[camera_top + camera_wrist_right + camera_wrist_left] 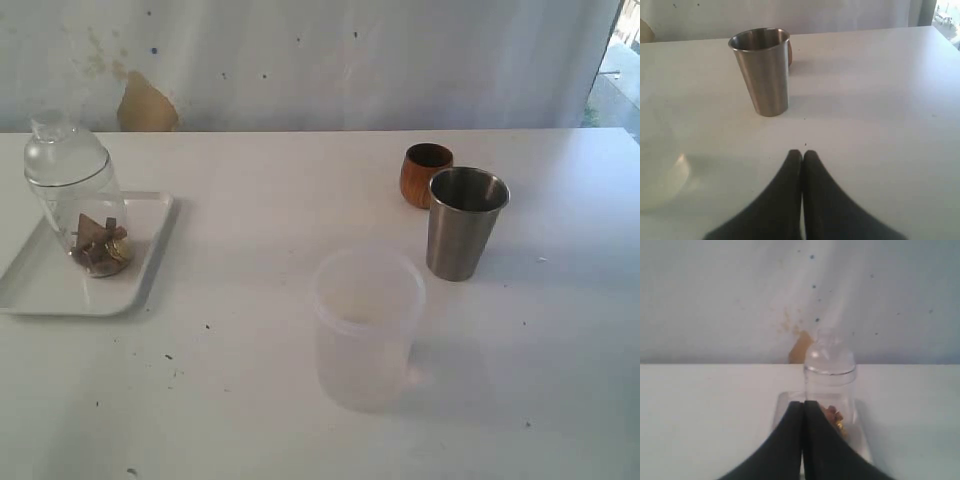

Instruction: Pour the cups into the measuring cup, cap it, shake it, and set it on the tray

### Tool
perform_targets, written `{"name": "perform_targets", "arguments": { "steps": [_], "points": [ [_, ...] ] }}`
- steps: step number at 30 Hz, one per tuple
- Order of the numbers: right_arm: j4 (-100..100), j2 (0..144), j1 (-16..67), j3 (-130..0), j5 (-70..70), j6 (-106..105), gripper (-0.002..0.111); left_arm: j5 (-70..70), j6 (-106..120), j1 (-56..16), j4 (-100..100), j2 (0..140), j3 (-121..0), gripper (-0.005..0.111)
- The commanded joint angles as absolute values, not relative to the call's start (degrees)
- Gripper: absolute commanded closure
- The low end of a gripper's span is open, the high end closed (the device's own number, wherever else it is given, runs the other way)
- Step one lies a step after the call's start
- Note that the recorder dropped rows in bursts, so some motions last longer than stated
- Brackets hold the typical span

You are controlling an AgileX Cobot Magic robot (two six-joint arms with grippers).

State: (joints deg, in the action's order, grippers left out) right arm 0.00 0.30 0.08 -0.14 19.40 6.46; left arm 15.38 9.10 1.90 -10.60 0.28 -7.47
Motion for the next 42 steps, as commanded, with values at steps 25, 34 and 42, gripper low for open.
{"name": "perform_targets", "arguments": {
  "steps": [25, 34, 42],
  "points": [
    [0.0, 0.0, 0.0, 0.0, 19.3, 6.3, 0.108, 11.8, -1.2, 4.4, -1.4, 0.0, 0.0, 0.107],
    [0.0, 0.0, 0.0, 0.0, 19.3, 6.3, 0.108, 11.8, -1.2, 4.4, -1.4, 0.0, 0.0, 0.107],
    [0.0, 0.0, 0.0, 0.0, 19.3, 6.3, 0.108, 11.8, -1.2, 4.4, -1.4, 0.0, 0.0, 0.107]
  ]
}}
